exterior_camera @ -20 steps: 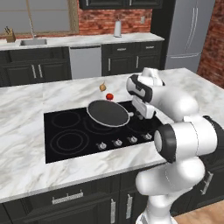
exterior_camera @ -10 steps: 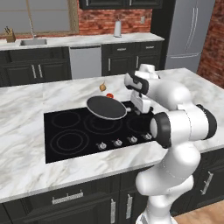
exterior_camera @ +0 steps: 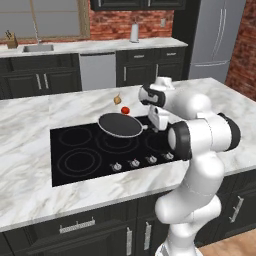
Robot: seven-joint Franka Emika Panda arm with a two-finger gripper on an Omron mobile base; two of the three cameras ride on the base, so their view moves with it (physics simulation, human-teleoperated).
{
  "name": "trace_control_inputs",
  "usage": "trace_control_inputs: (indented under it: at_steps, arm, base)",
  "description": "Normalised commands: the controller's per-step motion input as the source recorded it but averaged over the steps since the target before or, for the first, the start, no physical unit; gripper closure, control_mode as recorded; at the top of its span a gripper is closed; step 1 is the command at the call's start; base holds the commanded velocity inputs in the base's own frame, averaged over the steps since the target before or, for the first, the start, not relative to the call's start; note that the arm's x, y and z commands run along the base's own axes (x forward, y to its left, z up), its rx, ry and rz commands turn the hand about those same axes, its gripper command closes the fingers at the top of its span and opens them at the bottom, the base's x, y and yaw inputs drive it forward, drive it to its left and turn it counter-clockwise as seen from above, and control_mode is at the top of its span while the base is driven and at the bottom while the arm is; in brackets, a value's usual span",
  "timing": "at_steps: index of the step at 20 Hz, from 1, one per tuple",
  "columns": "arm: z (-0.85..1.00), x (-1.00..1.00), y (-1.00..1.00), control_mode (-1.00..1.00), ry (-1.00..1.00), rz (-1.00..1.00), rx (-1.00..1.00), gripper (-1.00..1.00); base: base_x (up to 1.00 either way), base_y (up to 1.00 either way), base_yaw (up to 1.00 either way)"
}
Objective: Place the pan on the center burner on the stove. Then place the tomato and the onion in the pan and turn on the center burner.
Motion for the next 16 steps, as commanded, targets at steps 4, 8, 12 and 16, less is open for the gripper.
trace_control_inputs:
  at_steps: [4, 8, 12, 16]
  arm:
    - [-0.32, 0.11, -0.02, -1.0, 0.0, -0.07, -0.08, 1.0]
    - [-0.17, 0.12, -0.12, -1.0, 0.0, -0.06, -0.03, 1.0]
    - [-0.09, 0.16, -0.26, -1.0, 0.0, -0.02, 0.0, 1.0]
    - [-0.16, 0.12, -0.16, -1.0, 0.0, 0.0, 0.0, 1.0]
  base:
    - [0.0, 0.0, 0.0]
    - [0.0, 0.0, 0.0]
    - [0.0, 0.0, 0.0]
    - [0.0, 0.0, 0.0]
